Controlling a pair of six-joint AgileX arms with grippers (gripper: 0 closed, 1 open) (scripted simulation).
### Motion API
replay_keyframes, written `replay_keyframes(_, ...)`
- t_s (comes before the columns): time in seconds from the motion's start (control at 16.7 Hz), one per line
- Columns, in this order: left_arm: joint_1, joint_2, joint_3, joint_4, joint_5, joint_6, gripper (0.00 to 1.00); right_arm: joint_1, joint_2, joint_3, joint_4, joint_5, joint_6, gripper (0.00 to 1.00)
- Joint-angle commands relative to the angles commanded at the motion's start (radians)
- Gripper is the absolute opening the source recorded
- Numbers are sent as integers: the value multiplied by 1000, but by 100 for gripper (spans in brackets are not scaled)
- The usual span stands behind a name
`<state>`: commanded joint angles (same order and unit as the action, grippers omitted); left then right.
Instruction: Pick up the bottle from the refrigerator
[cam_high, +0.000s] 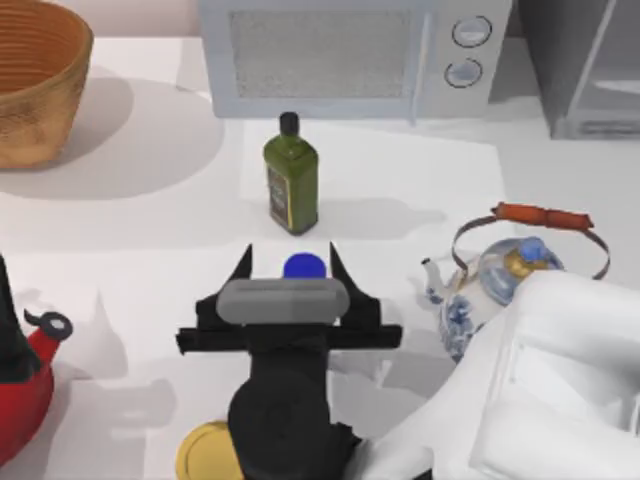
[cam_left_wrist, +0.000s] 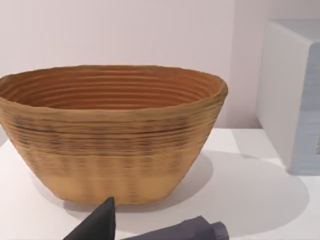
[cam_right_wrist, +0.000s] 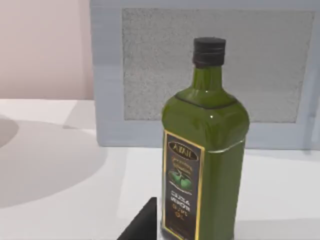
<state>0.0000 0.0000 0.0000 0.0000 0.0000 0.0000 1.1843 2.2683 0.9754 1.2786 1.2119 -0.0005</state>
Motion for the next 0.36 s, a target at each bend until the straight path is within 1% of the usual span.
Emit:
replay_keyframes(0.06, 0, 0, 0, 0, 0, 0, 100, 0, 0, 0, 0, 0, 0, 100)
replay_keyframes(0.36, 0, 0, 0, 0, 0, 0, 100, 0, 0, 0, 0, 0, 0, 100)
